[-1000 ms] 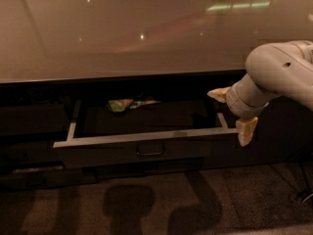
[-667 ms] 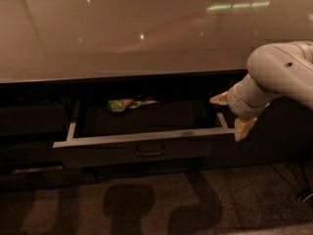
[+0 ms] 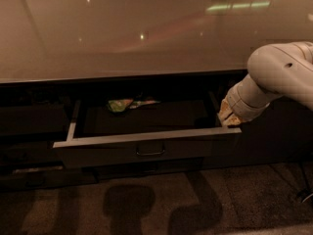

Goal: Open top drawer

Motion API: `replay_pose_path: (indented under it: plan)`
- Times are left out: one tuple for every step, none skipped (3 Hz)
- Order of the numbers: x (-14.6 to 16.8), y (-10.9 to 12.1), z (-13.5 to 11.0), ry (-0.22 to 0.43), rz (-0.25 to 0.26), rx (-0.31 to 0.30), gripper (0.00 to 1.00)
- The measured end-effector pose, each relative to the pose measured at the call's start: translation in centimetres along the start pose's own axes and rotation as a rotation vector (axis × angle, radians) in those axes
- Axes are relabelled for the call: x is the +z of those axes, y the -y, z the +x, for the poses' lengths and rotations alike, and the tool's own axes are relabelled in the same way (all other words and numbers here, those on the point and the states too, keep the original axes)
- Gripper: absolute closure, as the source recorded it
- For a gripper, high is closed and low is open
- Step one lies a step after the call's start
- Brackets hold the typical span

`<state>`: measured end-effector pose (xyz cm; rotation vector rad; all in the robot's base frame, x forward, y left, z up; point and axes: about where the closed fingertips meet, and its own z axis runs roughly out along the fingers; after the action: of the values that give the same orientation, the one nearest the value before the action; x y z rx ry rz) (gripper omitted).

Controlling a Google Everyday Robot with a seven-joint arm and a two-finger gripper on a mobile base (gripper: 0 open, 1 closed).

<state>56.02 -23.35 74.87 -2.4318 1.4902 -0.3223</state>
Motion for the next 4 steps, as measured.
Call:
replay_pose_path:
  plan:
    - [0.0, 0.0, 0.0, 0.000, 0.000, 0.000, 0.89]
    - [0.0, 0.0, 0.0, 0.000, 0.000, 0.000, 1.00]
    - [1.1, 0.5, -0.3, 0.105, -0.011, -0.023, 1.00]
    - [2.7, 1.5, -1.8, 0.264, -0.033, -0.101, 1.00]
